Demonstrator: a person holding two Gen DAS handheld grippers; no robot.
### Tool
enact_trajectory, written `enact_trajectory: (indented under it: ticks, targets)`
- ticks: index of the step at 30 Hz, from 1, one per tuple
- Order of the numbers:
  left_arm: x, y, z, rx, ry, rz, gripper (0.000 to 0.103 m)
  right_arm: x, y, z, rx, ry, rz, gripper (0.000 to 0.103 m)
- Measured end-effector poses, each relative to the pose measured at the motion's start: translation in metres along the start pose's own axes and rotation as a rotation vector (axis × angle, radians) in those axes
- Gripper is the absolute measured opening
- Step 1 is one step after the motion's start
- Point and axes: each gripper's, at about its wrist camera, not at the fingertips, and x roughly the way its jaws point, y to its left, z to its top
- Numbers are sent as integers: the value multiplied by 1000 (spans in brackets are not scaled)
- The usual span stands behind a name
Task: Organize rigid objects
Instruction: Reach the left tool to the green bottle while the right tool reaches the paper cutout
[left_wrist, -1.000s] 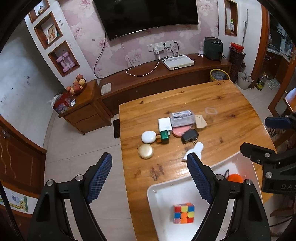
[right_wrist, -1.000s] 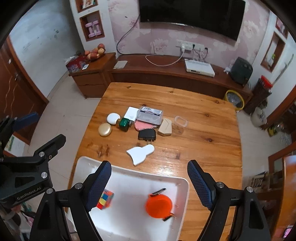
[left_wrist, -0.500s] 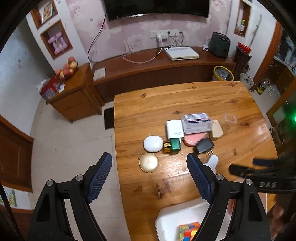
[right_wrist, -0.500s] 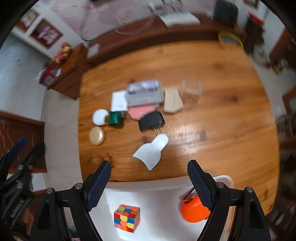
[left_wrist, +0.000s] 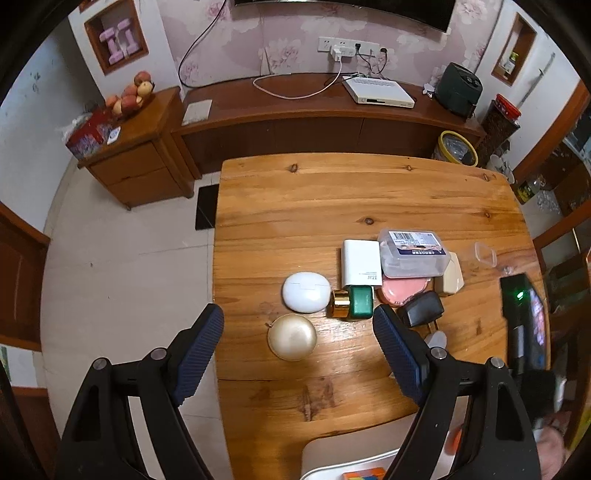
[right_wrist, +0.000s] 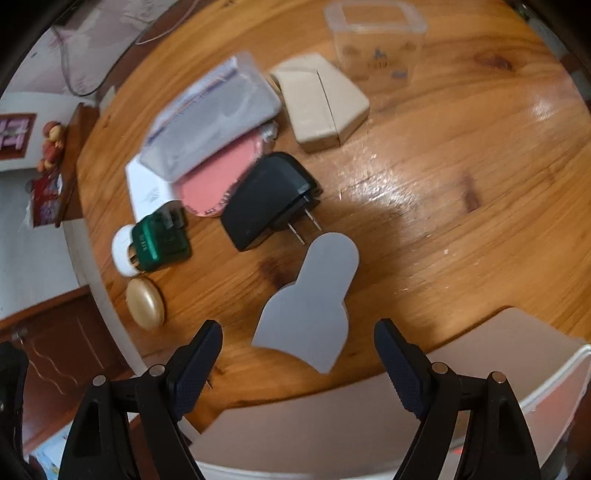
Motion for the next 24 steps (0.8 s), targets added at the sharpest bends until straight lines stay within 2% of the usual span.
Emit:
enact_trajectory:
  ticks: [6, 11, 13, 15, 16, 24]
  targets:
    - [14, 4, 4, -49, 31, -24, 85, 14, 1, 0, 27, -1, -38, 85]
    - [24, 5, 5, -77, 52, -33, 85, 22, -4, -2, 42, -13, -69, 72]
    - [28, 4, 6, -87, 63, -35, 85, 25, 1, -6, 10, -20, -104, 68]
    - [33, 2, 7, -94, 74, -39, 85, 28, 11, -13, -28, -38, -143, 59]
    - [36, 1, 7, -96, 82, -42, 85, 28, 13, -14, -42, -42, -152, 59]
    - [75, -23, 7, -83, 189, -73, 85, 19, -14, -17, -25, -63, -89, 59]
